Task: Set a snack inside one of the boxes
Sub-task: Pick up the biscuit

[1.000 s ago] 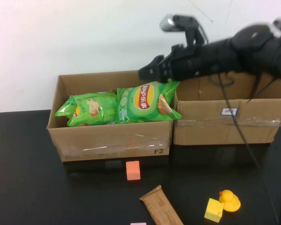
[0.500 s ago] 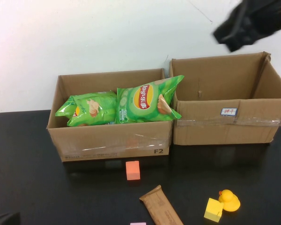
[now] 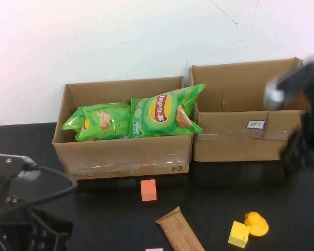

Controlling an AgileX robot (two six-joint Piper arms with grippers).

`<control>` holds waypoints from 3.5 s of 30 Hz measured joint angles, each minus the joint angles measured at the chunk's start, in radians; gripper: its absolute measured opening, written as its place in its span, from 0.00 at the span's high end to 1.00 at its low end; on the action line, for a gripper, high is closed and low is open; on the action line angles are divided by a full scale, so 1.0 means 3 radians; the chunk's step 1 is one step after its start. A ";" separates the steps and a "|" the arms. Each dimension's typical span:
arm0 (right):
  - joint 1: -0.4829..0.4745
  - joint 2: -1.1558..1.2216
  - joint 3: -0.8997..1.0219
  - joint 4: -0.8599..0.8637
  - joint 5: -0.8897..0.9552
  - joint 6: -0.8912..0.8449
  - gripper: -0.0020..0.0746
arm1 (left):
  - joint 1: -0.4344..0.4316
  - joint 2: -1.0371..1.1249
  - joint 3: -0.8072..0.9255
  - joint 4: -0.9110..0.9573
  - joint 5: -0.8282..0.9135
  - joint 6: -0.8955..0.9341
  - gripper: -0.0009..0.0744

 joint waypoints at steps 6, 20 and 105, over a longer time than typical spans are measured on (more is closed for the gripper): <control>0.0000 0.0004 0.0791 -0.0013 -0.0067 0.0421 0.97 | -0.0247 0.0344 0.0000 -0.0173 -0.0130 0.0176 0.99; 0.0000 0.0126 0.1031 -0.1400 -0.0023 0.1949 0.97 | -0.1886 0.1725 -0.0674 0.0778 -0.0857 -0.1501 0.99; 0.0000 -0.0979 0.1053 -0.2211 0.0311 0.2621 0.97 | -0.2044 0.3684 -0.4211 0.1227 0.0868 -0.1670 0.77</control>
